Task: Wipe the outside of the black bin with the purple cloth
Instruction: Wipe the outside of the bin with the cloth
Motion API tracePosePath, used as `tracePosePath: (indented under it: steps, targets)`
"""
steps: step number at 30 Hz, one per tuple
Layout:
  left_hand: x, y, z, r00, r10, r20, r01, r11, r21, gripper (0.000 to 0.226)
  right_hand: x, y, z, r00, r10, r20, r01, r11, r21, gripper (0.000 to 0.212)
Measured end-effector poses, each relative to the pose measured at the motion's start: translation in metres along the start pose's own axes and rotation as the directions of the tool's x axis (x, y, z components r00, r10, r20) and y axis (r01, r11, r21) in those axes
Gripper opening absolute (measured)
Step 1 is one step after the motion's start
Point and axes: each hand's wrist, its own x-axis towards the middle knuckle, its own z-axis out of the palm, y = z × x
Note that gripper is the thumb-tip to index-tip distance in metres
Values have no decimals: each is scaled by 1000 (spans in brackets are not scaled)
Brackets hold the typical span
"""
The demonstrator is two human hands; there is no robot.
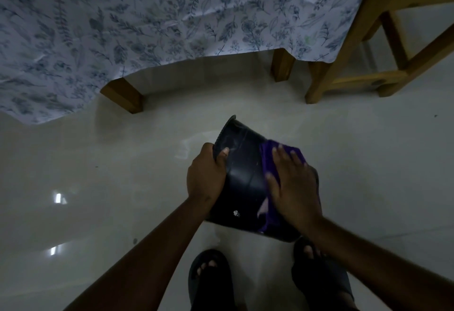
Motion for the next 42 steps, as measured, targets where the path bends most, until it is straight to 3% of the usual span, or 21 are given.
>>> tracePosePath:
  steps: [3,6,11,13,16,18,21,26,29,31,34,36,39,42]
  targets:
    - [5,1,1,1000,18,26,-18,1000,8,30,-40,-14,11,985,-168,39,170,982,-77,66]
    - [6,0,-1,999,21,44,-19,998,-66,28,3,-13,2,982,-184,50,185,982,-26,59]
    - [-1,-1,-1,1000,5,16,-4,998,-68,29,75,12,-11,993,35,117,-57,980,191,50]
    - [1,1,-1,1000,-12,14,13,999,-48,30,52,11,-9,998,34,46,-40,990,133,50]
    - [7,1,1,1000,-11,9,11,1000,-29,30,-13,-6,3,985,-171,40,173,982,-71,55]
    - [9,3,2,1000,3,3,-3,999,-41,28,-31,-14,10,966,-255,43,258,961,-102,57]
    - [9,6,2,1000,-2,14,3,993,-121,25,15,-14,1,973,-231,26,232,968,-92,55]
    - [2,5,1,1000,-18,1,19,993,-116,25,83,8,-9,997,-24,70,21,999,44,58]
    - [10,5,2,1000,-24,6,24,999,-31,29,29,-1,-2,990,-141,32,143,988,-61,56]
    - [21,12,2,997,-29,66,30,1000,-9,28,-5,-10,2,972,-231,40,233,969,-80,53]
    - [32,11,-10,965,21,262,48,966,-255,26,10,-6,-4,970,-244,6,243,968,-62,52]
    - [25,-4,-17,939,87,333,21,951,-308,29,45,1,-13,978,-208,-11,208,978,-36,51]
    - [1,-20,-9,982,89,165,-69,990,-123,23,90,15,-23,996,-87,-8,88,989,117,50]
    - [7,-9,-2,997,73,-25,-74,996,-56,31,66,7,-13,996,-65,-57,70,993,94,52]
